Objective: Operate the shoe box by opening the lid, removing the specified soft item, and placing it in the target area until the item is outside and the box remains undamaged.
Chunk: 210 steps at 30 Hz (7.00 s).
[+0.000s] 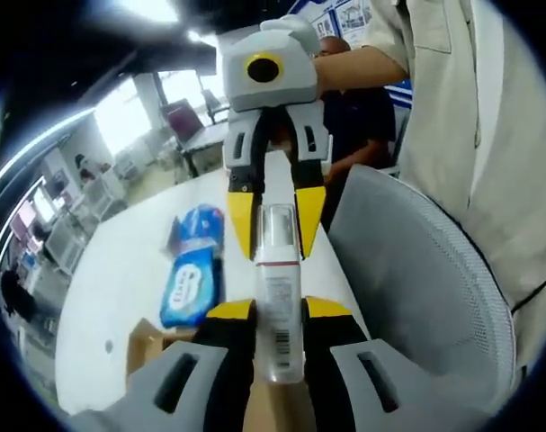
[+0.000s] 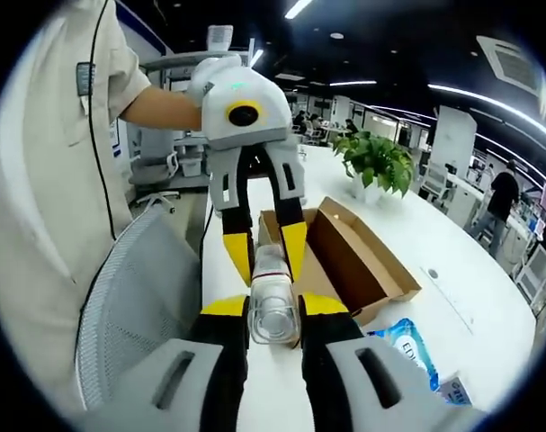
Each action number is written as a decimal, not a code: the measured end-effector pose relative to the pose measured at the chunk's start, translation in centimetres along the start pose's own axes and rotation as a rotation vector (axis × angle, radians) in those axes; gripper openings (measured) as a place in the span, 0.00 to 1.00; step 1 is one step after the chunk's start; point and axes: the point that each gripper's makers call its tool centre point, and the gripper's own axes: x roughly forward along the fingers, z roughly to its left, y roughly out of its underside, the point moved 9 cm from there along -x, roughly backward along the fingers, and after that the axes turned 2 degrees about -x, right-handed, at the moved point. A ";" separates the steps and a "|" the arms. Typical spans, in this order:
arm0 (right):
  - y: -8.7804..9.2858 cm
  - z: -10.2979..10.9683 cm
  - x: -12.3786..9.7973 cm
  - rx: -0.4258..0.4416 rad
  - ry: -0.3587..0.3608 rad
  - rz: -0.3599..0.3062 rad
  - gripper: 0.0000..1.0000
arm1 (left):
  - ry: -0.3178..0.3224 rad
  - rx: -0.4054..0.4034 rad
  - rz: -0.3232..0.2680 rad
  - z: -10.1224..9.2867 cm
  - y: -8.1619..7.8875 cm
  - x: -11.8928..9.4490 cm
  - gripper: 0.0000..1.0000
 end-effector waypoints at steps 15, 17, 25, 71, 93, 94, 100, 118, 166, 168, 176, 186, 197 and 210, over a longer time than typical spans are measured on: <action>-0.4 -0.1 0.0 -0.036 0.007 0.014 0.18 | -0.012 0.008 -0.012 0.2 0.3 0.8 0.18; -0.4 -0.1 0.1 -0.038 0.006 0.019 0.17 | -0.012 0.006 -0.012 0.1 0.4 0.9 0.18; -0.4 -0.5 0.0 -0.034 0.004 0.031 0.17 | -0.020 -0.001 -0.021 0.4 0.5 1.0 0.18; 1.3 -13.8 -3.4 -0.151 0.056 0.282 0.17 | -0.392 -0.393 -0.087 1.7 6.3 -3.7 0.62; 3.2 -22.3 -2.5 -0.162 0.015 0.454 0.17 | -0.588 -0.580 -0.104 -1.1 8.3 -6.9 0.84; 3.3 -22.5 -2.4 -0.164 0.013 0.461 0.17 | -0.596 -0.592 -0.105 -1.2 8.3 -7.1 0.86; 3.9 -24.2 -1.4 -0.163 -0.006 0.511 0.17 | -0.635 -0.625 -0.098 -1.8 8.9 -7.7 0.92; 7.3 -27.9 2.1 -0.154 -0.098 0.663 0.18 | -0.727 -0.713 -0.074 -2.5 10.6 -9.4 1.00; 9.1 -30.5 6.2 -0.158 -0.157 0.744 0.26 | -0.833 -0.903 0.022 -3.8 16.5 -10.8 0.85; 8.7 -30.3 6.1 -0.157 -0.148 0.735 0.27 | -0.840 -0.908 0.025 -3.8 16.7 -10.9 0.82; 6.8 -29.3 6.2 -0.170 -0.108 0.691 0.28 | -0.854 -0.932 0.066 -4.2 17.2 -10.7 0.72; 4.5 -28.0 7.9 -0.041 -0.025 0.625 0.26 | -0.915 -0.988 0.090 -4.2 18.2 -11.1 0.49; 4.8 -27.3 10.6 0.106 0.051 0.589 0.20 | -0.993 -1.091 0.105 -4.0 20.3 -11.6 0.32; 6.0 -27.9 13.5 0.333 0.175 0.512 0.18 | -1.031 -1.213 0.087 -3.7 22.0 -11.4 0.13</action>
